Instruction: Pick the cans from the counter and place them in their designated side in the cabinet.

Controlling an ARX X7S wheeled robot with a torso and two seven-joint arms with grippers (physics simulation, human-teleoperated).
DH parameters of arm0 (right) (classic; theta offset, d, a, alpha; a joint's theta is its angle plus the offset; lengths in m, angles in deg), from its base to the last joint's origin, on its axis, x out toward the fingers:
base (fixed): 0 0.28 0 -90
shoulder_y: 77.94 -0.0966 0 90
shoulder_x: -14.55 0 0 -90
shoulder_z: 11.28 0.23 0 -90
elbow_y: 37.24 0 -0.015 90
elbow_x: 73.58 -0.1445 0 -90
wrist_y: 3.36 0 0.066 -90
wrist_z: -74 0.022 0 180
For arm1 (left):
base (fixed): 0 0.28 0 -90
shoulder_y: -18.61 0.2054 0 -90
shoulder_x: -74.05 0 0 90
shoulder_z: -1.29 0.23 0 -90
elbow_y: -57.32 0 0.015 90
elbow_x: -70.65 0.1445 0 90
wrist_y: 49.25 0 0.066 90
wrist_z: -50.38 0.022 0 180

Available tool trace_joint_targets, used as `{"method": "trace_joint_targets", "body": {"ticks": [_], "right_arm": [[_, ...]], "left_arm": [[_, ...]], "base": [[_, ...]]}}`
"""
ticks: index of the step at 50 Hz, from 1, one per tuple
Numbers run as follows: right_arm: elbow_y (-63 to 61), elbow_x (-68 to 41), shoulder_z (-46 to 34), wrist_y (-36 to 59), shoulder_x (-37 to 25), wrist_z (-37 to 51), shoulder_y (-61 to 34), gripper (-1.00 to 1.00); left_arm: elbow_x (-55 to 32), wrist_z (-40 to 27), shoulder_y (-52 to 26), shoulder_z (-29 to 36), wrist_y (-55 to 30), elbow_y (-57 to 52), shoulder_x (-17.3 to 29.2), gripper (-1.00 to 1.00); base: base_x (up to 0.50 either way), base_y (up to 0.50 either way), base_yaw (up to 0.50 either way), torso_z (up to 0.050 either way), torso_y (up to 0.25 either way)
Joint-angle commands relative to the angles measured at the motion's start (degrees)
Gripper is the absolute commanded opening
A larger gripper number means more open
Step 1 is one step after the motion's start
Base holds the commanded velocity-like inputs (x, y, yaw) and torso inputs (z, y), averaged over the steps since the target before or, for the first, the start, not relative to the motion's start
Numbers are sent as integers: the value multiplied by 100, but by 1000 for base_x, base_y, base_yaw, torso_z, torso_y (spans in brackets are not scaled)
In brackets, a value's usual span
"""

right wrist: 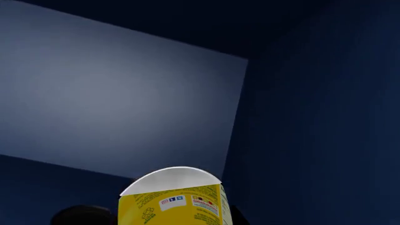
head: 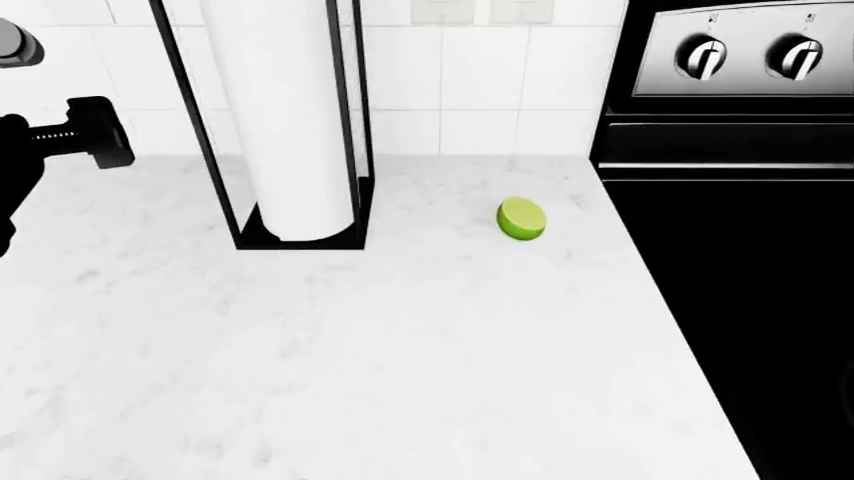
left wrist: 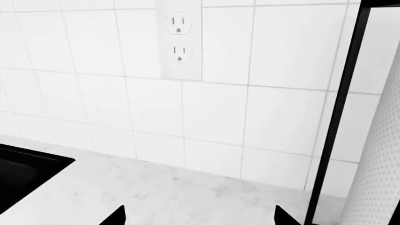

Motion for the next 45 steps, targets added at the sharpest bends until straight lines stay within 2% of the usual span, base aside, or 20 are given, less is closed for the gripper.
{"method": "trace_joint_targets", "body": {"ticks": [1, 11, 12, 45], "right_arm": [[277, 278, -41, 176, -30, 142, 0, -100], [500, 121, -113, 438, -70, 221, 0, -100], [509, 120, -117, 439, -71, 222, 0, 100], [408, 273, -105, 353, -67, 122, 0, 100]], "left_arm": [[17, 0, -4, 30, 45, 28, 1, 100], [8, -7, -15, 50, 12, -13, 27, 100], [12, -5, -11, 56, 22, -4, 25, 100], [-12, -18, 17, 47, 54, -29, 58, 100]], "base": [[0, -3, -3, 0, 0], [1, -2, -3, 0, 0], [0, 0, -3, 0, 0], [0, 0, 0, 0, 0]]}}
